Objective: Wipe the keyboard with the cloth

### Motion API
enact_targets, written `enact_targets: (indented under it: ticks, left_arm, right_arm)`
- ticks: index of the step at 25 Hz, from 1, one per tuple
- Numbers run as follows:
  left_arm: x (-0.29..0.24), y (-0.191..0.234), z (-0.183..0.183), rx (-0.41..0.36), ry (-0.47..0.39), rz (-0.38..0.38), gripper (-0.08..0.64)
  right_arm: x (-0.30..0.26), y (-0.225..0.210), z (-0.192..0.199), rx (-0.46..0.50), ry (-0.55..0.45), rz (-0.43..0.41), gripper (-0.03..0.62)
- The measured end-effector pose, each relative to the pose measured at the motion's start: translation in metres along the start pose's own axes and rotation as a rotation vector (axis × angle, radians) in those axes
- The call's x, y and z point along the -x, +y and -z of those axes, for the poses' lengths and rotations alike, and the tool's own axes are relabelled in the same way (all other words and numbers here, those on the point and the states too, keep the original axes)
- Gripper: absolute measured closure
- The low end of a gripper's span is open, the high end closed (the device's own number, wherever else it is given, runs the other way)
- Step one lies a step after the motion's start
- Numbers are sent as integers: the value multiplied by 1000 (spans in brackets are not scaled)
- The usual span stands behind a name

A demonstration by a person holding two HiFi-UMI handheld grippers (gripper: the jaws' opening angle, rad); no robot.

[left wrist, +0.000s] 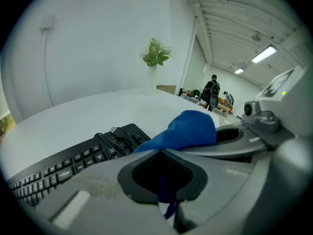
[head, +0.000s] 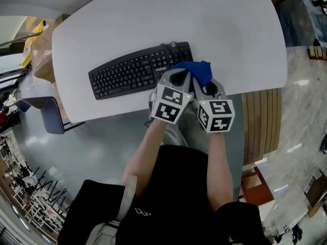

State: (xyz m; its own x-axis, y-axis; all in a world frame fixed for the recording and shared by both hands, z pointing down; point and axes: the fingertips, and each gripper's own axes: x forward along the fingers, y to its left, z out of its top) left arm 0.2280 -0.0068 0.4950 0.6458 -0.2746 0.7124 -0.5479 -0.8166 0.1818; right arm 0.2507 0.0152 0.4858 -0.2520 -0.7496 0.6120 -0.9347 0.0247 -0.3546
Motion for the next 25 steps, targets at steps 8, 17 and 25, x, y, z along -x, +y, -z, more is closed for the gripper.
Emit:
enact_targets:
  ticks: [8, 17, 25]
  left_arm:
    - [-17, -22, -2, 11, 9, 2, 563]
    - [29, -7, -71, 51, -249, -83, 564]
    - [138, 55, -145, 86, -535, -260, 564]
  right_arm:
    - [11, -26, -1, 58, 7, 32, 506]
    - [42, -32, -78, 191, -132, 62, 506]
    - [51, 40, -172, 314, -330, -44, 506]
